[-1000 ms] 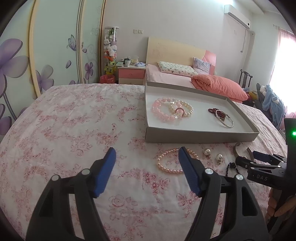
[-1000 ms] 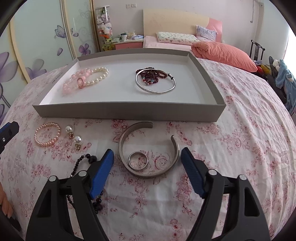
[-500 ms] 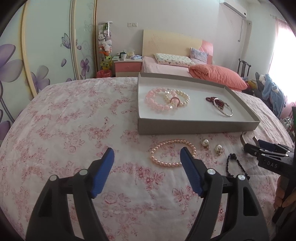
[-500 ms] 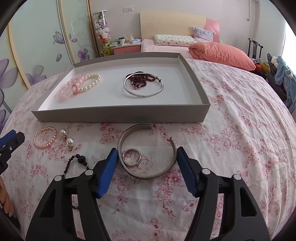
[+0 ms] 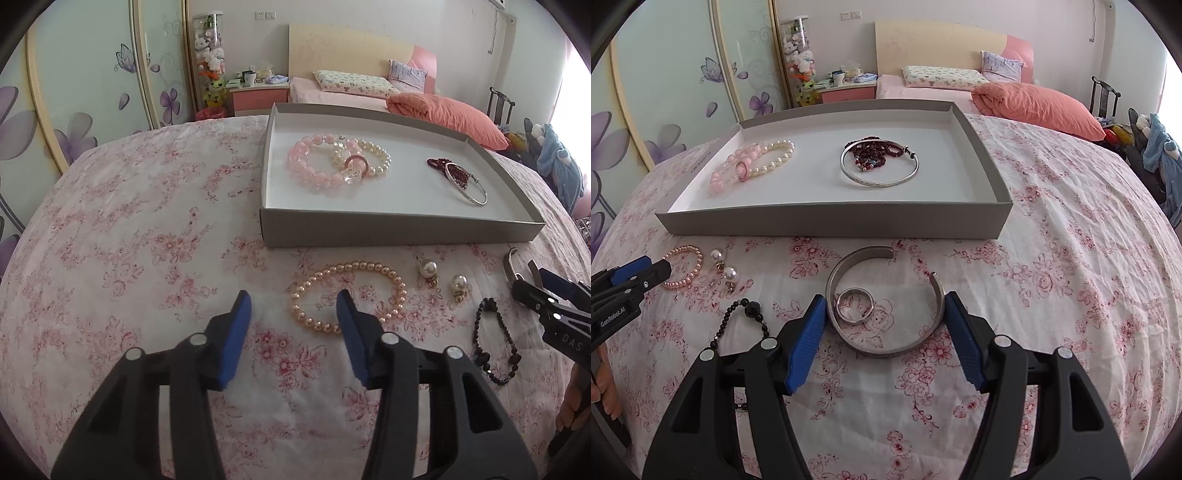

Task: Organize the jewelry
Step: 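Grasp the pink pearl bracelet with the left tool while the right tool grasps the silver cuff bangle, then carry the pearl bracelet and cuff bangle into the grey tray and open both tools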

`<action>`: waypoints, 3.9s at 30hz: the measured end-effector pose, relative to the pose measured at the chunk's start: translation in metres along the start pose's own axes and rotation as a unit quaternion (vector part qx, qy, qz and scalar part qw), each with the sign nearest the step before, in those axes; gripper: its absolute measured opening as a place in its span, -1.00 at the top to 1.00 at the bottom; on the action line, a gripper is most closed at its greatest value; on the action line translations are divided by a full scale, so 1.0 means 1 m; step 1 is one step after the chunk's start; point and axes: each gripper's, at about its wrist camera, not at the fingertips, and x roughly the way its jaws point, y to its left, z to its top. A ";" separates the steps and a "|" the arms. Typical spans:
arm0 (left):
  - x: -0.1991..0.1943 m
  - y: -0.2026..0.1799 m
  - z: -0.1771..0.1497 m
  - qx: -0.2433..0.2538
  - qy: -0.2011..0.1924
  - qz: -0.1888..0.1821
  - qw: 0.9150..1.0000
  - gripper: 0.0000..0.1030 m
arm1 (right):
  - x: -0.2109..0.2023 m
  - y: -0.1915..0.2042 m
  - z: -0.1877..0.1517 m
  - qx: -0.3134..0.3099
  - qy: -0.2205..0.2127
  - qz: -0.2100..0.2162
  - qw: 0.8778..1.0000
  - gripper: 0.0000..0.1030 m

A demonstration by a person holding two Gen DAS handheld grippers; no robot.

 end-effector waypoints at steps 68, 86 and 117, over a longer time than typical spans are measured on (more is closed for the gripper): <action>-0.095 -0.001 0.001 -0.030 -0.159 -0.047 0.986 0.86 | -0.070 0.014 -0.001 -0.037 -0.165 0.005 0.986 -0.27; -0.113 -0.026 0.021 -0.005 -0.209 -0.029 0.978 0.86 | -0.096 0.024 0.021 -0.051 -0.244 0.004 0.969 -0.27; 0.017 -0.038 0.108 -0.003 -0.141 -0.026 0.990 0.86 | 0.022 0.023 0.100 -0.048 -0.150 -0.002 0.987 -0.27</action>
